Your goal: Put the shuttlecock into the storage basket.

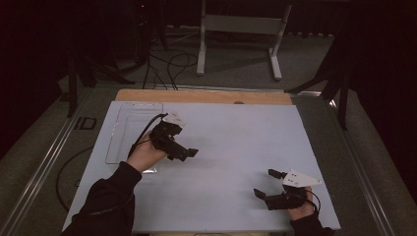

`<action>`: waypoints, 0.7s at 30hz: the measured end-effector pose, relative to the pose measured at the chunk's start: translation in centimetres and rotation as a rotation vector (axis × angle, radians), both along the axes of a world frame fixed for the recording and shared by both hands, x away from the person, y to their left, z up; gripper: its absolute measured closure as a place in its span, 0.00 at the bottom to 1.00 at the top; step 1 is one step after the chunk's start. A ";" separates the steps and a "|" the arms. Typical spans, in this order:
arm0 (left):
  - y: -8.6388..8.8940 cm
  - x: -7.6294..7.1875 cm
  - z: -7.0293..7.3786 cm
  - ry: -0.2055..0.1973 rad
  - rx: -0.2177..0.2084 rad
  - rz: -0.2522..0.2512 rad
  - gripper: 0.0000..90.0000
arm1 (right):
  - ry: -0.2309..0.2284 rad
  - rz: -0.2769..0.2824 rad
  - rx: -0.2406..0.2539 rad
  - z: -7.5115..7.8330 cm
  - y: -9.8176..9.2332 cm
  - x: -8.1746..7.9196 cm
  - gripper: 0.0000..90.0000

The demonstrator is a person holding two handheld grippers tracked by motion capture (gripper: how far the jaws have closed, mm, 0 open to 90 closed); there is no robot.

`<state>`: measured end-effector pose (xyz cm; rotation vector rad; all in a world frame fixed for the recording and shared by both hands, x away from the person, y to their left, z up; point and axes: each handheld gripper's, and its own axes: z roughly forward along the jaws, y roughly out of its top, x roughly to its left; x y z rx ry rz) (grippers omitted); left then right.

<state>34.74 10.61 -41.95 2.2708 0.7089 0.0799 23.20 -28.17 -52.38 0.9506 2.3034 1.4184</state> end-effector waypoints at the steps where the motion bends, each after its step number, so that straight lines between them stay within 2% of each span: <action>1: -0.3 -0.1 -0.1 0.000 -0.005 -0.012 0.00 | -0.002 0.000 0.001 0.0 0.0 0.0 0.10; 12: -2.7 -1.6 -1.2 0.017 -0.032 -0.116 0.00 | -0.002 0.003 0.005 0.0 0.0 0.0 0.10; 21: -3.0 -2.7 -3.0 0.044 -0.061 -0.171 0.00 | -0.008 0.004 0.000 0.1 0.0 0.0 0.10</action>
